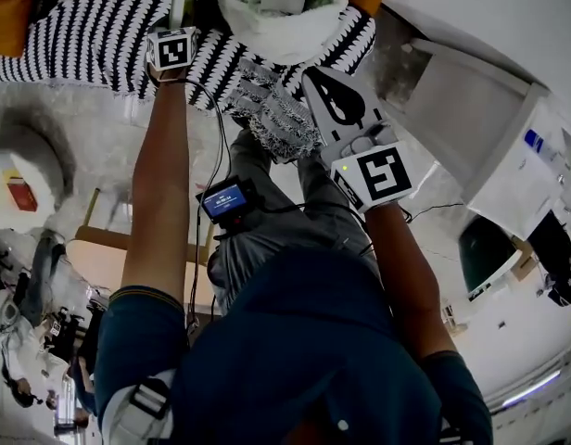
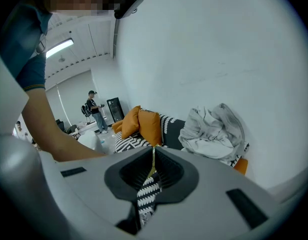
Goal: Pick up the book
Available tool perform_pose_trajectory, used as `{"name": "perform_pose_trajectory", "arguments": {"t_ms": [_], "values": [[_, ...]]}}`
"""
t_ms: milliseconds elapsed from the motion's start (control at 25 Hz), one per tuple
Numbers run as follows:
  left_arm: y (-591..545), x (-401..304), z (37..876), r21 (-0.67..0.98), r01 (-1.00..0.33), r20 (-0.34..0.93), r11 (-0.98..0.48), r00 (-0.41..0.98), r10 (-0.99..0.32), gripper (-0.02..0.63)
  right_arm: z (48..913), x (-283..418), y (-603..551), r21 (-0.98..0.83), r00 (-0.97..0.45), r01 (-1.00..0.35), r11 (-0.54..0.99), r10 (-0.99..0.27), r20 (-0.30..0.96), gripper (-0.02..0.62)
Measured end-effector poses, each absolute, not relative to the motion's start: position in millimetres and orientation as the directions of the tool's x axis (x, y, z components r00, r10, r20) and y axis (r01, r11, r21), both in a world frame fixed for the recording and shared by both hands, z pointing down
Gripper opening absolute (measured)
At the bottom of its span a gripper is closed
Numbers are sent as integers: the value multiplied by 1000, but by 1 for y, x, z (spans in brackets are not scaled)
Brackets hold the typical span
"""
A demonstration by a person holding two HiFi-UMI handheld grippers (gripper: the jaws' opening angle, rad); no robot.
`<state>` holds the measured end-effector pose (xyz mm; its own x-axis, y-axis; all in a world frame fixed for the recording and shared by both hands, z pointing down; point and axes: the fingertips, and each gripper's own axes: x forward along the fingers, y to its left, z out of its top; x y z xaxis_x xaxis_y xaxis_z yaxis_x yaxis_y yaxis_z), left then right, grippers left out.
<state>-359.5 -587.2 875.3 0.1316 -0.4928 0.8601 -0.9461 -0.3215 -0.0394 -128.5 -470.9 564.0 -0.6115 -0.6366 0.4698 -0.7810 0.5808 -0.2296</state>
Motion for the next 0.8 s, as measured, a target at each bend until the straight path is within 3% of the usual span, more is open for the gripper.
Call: {"name": "perform_pose_trajectory", "arguments": {"t_ms": [400,800], "values": [[-583,-344,656,-55,-950,550,-306,227,-803,138,495,-179,-471,-154,-727,-664,732,-583,363,17],[-499,-355,430,-114,-956,265,-272,234,-935,138,407,-192,-454,-68,-794,-587,807,-558,240,15]]}}
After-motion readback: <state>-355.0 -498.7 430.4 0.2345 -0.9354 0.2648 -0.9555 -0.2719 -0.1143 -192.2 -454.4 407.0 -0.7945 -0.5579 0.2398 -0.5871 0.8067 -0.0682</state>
